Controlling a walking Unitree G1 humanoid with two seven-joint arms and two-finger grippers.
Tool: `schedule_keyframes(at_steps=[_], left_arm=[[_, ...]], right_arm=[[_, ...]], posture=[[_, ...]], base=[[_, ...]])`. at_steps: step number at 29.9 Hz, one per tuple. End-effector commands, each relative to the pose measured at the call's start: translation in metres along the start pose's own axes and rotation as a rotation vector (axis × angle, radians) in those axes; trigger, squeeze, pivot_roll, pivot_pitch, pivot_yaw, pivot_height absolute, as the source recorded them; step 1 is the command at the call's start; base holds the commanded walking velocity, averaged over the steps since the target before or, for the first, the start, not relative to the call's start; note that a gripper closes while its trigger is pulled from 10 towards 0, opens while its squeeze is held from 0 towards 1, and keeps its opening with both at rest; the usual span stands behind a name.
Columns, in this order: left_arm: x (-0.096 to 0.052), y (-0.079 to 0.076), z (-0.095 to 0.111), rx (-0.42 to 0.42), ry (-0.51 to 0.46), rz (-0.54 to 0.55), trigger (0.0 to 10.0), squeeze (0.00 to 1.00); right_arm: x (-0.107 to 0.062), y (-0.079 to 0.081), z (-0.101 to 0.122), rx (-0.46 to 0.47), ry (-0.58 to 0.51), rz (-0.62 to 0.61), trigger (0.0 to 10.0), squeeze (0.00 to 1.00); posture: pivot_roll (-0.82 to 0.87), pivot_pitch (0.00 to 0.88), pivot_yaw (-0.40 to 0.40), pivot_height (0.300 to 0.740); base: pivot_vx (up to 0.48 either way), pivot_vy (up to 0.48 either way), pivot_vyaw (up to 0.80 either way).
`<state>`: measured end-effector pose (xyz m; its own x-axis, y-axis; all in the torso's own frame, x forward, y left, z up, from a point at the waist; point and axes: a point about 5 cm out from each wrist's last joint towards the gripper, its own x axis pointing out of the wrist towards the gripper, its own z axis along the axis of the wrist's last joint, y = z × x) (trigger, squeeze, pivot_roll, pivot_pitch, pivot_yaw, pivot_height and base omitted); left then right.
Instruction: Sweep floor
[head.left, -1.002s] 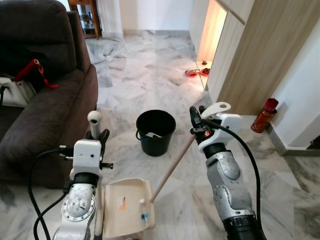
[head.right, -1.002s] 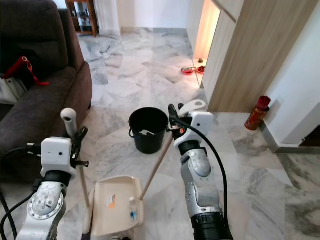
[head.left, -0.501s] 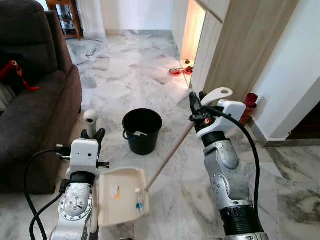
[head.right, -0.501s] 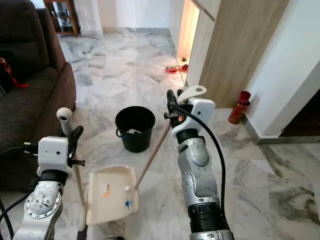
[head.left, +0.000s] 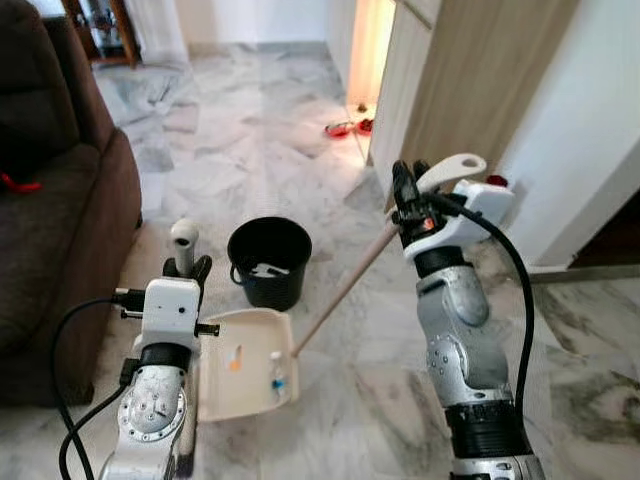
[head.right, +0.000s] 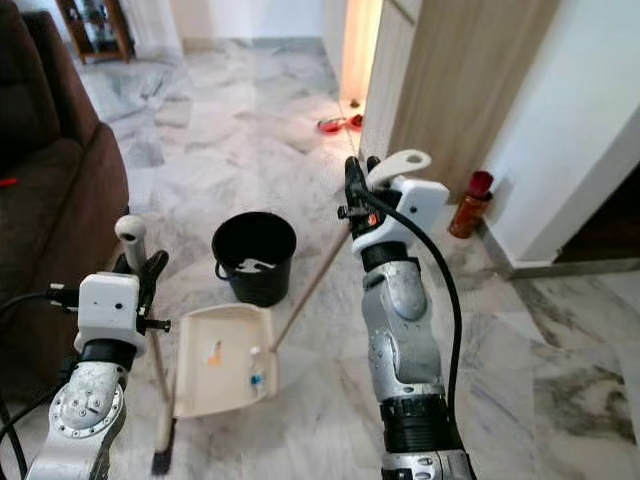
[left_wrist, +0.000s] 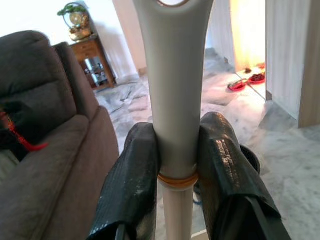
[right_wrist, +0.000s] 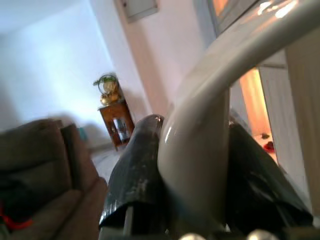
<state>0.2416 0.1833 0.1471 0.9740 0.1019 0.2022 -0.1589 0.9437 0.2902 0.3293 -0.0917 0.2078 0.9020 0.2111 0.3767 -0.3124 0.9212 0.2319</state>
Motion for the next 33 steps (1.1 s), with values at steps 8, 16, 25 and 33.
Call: schedule_keyframes(at_steps=[8, 16, 25, 33], left_arm=[[0.001, -0.0019, 0.0119, 0.019, -0.067, 0.014, 10.0, 0.0], [0.0004, -0.0024, 0.0119, 0.02, -0.068, 0.018, 10.0, 0.0], [0.0, -0.0018, 0.0109, 0.023, -0.066, 0.022, 10.0, 0.0], [-0.0002, -0.0022, 0.0106, 0.021, -0.066, 0.021, 10.0, 0.0]], right_arm=[[0.0057, -0.0013, 0.0287, 0.039, -0.119, -0.005, 10.0, 0.0], [0.008, 0.0012, 0.0332, 0.036, -0.128, 0.008, 10.0, 0.0], [0.0083, 0.0053, 0.0304, 0.042, -0.106, 0.036, 10.0, 0.0], [0.0082, 0.0071, 0.0311, 0.034, -0.101, 0.052, 10.0, 0.0]], posture=[[0.09, 0.068, -0.036, 0.74], [0.09, 0.068, -0.039, 0.74], [0.09, 0.066, -0.042, 0.74], [0.09, 0.067, -0.042, 0.74]], base=[[0.333, 0.0, 0.21], [0.332, 0.0, 0.0], [0.331, 0.0, 0.24], [0.333, 0.0, 0.14]])
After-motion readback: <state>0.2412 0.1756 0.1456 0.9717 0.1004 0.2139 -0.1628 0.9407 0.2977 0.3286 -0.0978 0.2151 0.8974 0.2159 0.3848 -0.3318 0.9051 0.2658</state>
